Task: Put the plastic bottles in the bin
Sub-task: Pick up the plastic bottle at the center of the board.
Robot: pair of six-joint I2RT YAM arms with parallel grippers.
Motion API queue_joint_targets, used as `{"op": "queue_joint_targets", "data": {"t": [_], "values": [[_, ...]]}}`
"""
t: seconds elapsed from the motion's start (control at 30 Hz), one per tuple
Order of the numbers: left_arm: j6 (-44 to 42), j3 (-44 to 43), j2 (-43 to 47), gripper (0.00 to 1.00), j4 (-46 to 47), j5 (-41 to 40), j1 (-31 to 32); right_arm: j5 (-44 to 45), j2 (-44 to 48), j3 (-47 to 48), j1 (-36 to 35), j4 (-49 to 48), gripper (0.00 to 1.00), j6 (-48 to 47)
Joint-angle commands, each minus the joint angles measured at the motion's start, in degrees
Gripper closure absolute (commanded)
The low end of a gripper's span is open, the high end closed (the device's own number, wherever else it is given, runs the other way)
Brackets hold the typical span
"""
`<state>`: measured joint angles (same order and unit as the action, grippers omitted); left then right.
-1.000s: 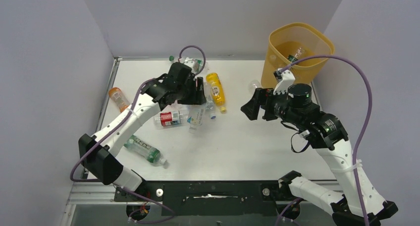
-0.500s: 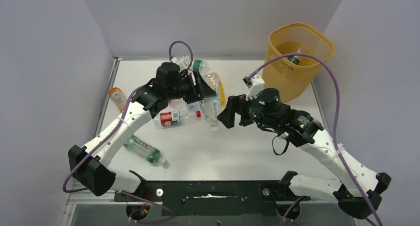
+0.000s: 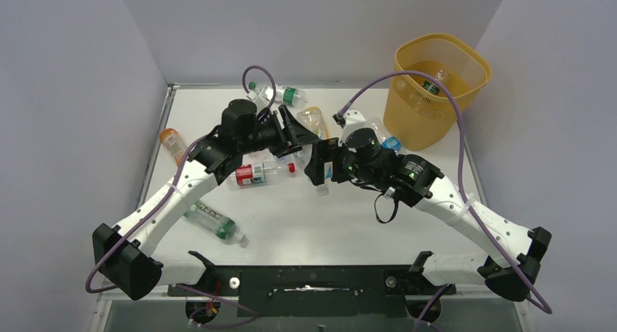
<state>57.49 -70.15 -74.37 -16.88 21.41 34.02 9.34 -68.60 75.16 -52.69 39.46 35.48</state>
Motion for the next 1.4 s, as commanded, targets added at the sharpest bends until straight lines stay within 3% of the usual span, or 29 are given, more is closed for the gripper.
{"op": "queue_joint_targets", "data": {"t": [0.0,0.13,0.5,0.7,0.93,1.07,1.2,1.37], "values": [[1.34,0.02,2.84,0.52,5.04,2.0,-0.3,2.88,-0.81,3.19,-0.84,-3.45,0.02,0.55],[1.96,1.27,3.67,0.52,5.89,2.26,-0.4,2.74,-2.31,4.17,-0.99,-3.66,0.02,0.13],[2.27,1.91,4.68,0.48,6.25,3.19,-0.38,2.35,-3.47,4.6,-1.45,-3.98,0.46,-0.15],[1.09,1.4,4.33,0.36,4.92,2.66,-0.52,2.8,-2.96,4.48,-1.44,-3.49,0.58,-0.1],[-5.26,-4.42,3.7,0.21,-4.57,0.64,-3.1,5.48,-2.55,5.7,-1.18,-1.1,0.59,-1.08],[-10.5,-8.94,4.22,0.18,-12.51,-2.88,-5.59,6.44,-2.56,9.45,1.47,2.99,0.59,-2.6],[-13.67,-10.29,5.29,0.17,-16.59,-4.94,-6.95,3.23,-2.07,14.1,9.46,5.67,0.59,-5.96],[-14.81,-6.78,7.07,0.17,-18.05,-6.73,-7.08,-4.68,-5.25,26.33,26.64,9.69,0.58,-12.13]]}}
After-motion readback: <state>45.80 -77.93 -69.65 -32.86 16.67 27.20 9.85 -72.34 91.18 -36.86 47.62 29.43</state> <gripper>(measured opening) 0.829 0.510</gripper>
